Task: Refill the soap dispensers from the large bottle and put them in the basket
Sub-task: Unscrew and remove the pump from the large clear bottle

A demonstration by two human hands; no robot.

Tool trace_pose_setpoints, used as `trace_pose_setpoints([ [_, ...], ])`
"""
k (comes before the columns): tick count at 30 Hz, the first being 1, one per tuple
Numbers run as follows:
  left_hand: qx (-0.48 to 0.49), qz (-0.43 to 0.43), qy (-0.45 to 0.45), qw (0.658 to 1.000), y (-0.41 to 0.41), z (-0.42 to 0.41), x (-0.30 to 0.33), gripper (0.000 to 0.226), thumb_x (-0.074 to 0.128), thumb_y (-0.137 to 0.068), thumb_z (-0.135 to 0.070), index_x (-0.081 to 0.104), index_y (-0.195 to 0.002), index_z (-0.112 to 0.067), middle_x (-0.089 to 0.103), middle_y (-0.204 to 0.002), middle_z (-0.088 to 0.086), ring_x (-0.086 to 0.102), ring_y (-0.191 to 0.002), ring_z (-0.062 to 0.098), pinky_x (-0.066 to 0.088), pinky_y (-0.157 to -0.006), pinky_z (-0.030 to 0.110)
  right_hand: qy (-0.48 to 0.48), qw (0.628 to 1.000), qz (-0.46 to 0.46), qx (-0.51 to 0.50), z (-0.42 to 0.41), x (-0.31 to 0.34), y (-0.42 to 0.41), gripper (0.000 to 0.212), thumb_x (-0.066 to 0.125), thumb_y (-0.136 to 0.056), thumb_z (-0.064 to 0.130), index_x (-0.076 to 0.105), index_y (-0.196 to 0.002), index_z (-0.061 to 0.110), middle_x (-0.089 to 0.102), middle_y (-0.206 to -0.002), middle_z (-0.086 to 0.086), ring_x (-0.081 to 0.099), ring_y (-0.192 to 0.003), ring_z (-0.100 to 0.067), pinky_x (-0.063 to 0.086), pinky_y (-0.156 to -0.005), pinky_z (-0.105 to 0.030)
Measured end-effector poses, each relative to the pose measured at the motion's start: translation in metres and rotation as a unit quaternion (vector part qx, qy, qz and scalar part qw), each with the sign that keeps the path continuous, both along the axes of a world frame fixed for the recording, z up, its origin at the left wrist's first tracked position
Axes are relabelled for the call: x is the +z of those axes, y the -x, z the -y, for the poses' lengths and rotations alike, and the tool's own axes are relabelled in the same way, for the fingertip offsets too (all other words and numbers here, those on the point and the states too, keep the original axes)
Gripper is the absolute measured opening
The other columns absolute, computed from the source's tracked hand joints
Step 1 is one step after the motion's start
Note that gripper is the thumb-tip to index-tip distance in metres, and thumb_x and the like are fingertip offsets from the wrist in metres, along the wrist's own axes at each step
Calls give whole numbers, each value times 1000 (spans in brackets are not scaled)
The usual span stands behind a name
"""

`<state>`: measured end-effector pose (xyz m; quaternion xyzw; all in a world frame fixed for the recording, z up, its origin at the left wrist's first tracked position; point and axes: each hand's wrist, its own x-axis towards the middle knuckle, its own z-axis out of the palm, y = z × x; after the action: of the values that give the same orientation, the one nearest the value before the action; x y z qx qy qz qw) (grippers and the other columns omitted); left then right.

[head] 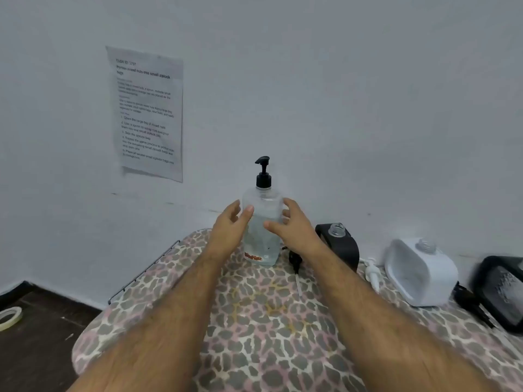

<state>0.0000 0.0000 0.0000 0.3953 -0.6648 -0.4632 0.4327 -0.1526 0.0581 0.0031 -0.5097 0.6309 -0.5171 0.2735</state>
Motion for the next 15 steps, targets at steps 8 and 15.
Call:
trace_pose_setpoints([
  [8, -14, -31, 49, 998, 4, -7, -10, 34, 52, -99, -44, 63, -126, -28, 70, -116, -9, 66, -107, 10, 55, -93, 40, 19, 1000, -6, -8, -6, -1, -6, 58, 72, -89, 20, 42, -140, 20, 59, -122, -4, 60, -109, -18, 56, -91, -39],
  [15, 16, -62, 79, 995, -5, -71, -6, 25, 57, -98, -38, 59, -123, -33, 65, -104, -23, 64, -90, -12, 51, -72, 12, 25, 1000, -8, 13, -70, 9, -9, 57, 74, -88, 20, 44, -137, 22, 61, -123, -3, 62, -110, -19, 57, -90, -39],
])
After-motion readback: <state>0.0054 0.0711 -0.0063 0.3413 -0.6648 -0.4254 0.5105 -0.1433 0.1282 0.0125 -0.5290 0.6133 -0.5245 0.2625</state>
